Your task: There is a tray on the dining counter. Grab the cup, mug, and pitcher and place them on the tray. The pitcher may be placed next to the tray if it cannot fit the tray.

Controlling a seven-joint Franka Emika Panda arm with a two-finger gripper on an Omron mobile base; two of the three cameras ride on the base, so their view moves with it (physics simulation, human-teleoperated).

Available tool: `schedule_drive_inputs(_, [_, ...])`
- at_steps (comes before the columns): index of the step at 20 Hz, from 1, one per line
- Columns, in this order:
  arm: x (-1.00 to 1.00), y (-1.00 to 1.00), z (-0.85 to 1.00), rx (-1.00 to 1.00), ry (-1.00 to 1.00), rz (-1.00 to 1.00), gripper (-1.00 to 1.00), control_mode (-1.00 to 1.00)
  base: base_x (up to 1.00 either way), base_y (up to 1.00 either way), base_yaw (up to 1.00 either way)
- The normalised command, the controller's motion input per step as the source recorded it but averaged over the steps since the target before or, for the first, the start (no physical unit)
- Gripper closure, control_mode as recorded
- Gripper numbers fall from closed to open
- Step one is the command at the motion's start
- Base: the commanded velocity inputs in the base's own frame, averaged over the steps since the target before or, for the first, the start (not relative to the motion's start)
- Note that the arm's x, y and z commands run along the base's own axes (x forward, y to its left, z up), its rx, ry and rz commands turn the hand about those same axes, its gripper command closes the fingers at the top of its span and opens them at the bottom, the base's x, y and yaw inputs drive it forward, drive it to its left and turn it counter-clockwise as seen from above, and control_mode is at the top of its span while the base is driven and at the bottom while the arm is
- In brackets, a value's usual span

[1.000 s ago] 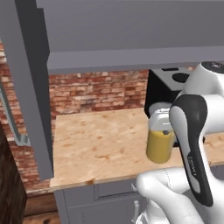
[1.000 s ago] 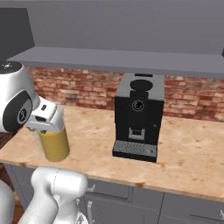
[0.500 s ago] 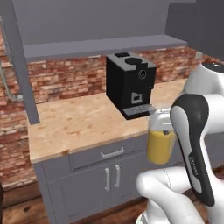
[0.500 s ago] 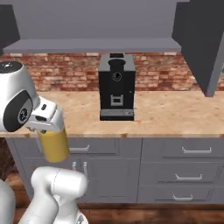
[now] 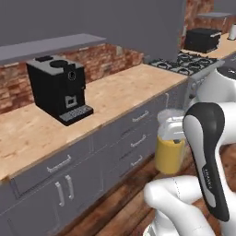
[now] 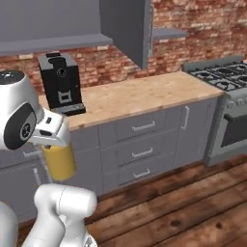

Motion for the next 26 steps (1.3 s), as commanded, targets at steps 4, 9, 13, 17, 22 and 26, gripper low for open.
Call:
schedule_drive_inputs(4, [0.00,0.00,0.00,0.00,0.00,0.00,1.00,1.00,-0.20,0.00,-0.81])
schedule_drive_inputs(9, [0.00,0.00,0.00,0.00,0.00,0.00,1.00,1.00,-0.10,0.00,-0.89])
schedule_drive_inputs(13, [0.00,0.00,0.00,0.00,0.00,0.00,1.00,1.00,-0.01,0.00,-0.87])
schedule_drive_inputs(17, [0.00,0.00,0.00,0.00,0.00,0.00,1.00,1.00,0.00,0.00,-0.88])
schedule_drive_inputs(22, [0.00,0.00,0.00,0.00,0.00,0.00,1.00,1.00,0.00,-0.03,-0.86])
schedule_drive_inputs(26, [0.00,0.00,0.00,0.00,0.00,0.00,1.00,1.00,0.21,-0.51,-0.26])
